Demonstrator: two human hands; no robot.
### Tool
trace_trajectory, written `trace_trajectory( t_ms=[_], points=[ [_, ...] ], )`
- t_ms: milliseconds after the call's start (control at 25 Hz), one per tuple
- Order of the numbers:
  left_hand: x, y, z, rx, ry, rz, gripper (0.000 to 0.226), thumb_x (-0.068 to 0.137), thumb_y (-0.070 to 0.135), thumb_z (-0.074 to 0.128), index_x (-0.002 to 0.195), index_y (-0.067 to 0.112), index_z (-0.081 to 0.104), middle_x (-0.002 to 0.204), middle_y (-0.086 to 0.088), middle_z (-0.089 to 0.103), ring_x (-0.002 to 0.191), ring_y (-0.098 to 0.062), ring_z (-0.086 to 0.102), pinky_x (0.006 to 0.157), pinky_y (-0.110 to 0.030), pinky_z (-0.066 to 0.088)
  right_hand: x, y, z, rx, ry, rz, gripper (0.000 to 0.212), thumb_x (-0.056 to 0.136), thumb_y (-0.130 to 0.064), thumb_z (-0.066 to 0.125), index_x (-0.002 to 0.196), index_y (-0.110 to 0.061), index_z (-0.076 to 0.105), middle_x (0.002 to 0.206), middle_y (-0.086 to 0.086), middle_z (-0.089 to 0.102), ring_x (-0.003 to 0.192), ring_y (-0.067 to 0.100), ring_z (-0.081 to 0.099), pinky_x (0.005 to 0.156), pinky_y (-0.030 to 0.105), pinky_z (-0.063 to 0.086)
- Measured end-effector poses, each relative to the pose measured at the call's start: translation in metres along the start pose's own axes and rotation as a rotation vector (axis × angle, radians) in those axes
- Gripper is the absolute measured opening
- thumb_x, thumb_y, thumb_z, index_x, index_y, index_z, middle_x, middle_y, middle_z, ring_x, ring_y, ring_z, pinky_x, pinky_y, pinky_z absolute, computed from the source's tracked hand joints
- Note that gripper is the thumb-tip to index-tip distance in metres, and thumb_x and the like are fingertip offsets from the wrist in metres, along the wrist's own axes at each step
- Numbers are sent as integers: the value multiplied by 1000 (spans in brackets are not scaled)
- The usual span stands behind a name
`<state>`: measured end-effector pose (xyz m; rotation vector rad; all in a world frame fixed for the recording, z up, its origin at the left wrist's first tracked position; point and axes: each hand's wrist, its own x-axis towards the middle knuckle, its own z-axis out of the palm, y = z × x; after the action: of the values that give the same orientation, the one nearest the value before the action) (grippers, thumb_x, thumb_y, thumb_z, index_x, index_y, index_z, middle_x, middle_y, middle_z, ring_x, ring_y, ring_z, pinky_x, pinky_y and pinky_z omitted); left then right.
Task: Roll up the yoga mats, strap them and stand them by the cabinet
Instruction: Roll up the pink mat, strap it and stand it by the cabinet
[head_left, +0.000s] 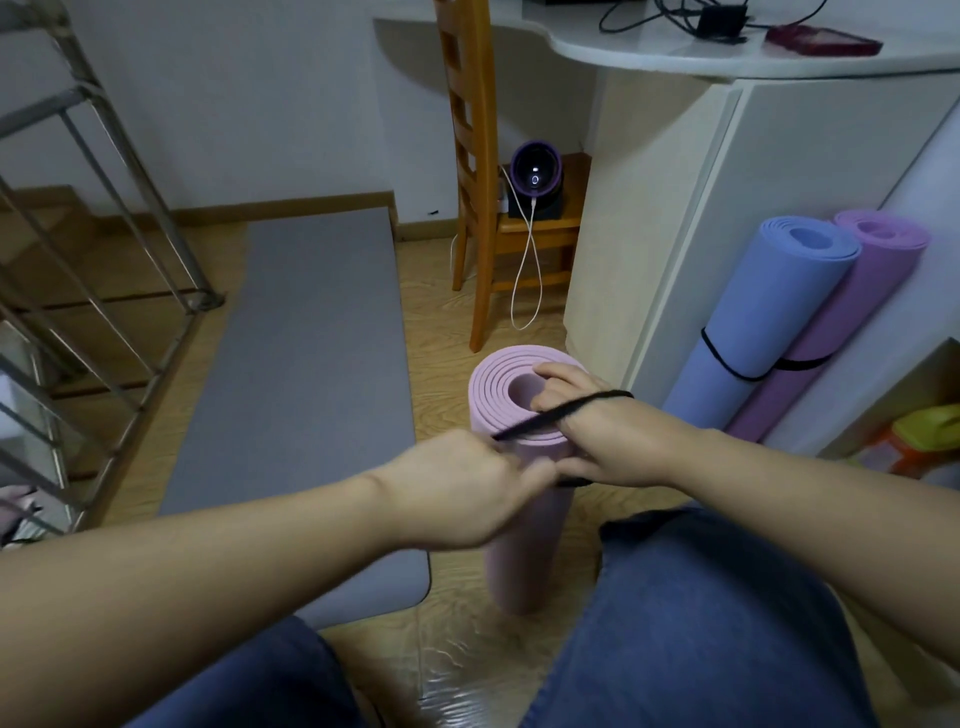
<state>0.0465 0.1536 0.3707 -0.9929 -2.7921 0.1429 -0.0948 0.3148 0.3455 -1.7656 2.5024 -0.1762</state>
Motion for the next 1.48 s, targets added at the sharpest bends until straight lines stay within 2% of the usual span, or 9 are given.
trace_trajectory(
  t_ms=[120,240,440,600,760,880,1040,1280,1480],
  points=[
    [-11,-23,-12,8,-316,-503,7,97,21,34,92,18,38,91,-9,65,79,-34,62,59,-34,39,-5,0,-3,10,62,-70,60,83,-38,68,133,-16,44,144,5,41,142,21,23,110,35,35],
    [-5,-47,-14,-168,-260,-838,24,100,23,31,102,11,52,101,-13,64,85,-32,59,67,-33,42,-3,-10,-1,3,100,-213,40,83,-36,67,114,-13,54,122,6,56,133,24,37,103,35,40],
    [23,-81,-4,-1104,-236,-958,44,103,41,27,114,12,59,111,-2,62,102,-21,59,90,-36,44,-5,-24,14,-8,151,-358,44,80,-36,71,112,-9,57,114,8,59,138,27,32,105,50,38],
    [24,-86,26,-1497,-316,-1000,66,99,55,20,101,2,60,81,-14,65,75,-26,62,71,-31,48,-7,-15,20,-10,181,-343,50,76,-36,76,113,-11,54,115,7,59,136,28,33,104,58,36],
    [6,-87,63,-1921,-231,-1091,72,95,65,15,123,17,60,118,-14,66,109,-29,60,87,-42,49,-8,-2,21,94,192,-226,48,76,-30,77,114,-12,54,126,9,54,137,27,32,106,51,37],
    [9,-70,74,-1619,69,-1143,27,103,36,37,110,27,62,104,3,67,93,-16,59,66,-24,53,0,11,19,211,200,-116,48,76,-29,77,115,-12,55,129,9,53,141,26,28,105,50,39],
    [15,-46,88,-1427,441,-1266,27,100,16,41,98,12,68,88,-1,69,75,-16,57,56,-16,48,11,21,21,265,200,-62,53,73,-30,81,116,-16,54,128,4,52,143,21,23,105,50,39],
    [17,-42,99,-1878,815,-1596,27,87,4,65,113,-2,66,102,-15,72,89,-23,69,78,-29,56,4,16,30,273,251,15,57,73,-29,81,121,-20,52,148,4,34,148,22,8,113,50,29],
    [25,-35,68,-1476,958,-1537,25,92,3,56,116,12,58,118,-8,64,99,-10,63,83,-23,51,6,15,31,343,272,148,57,71,-27,83,121,-25,55,160,8,8,147,23,-3,115,47,22]
  ],
)
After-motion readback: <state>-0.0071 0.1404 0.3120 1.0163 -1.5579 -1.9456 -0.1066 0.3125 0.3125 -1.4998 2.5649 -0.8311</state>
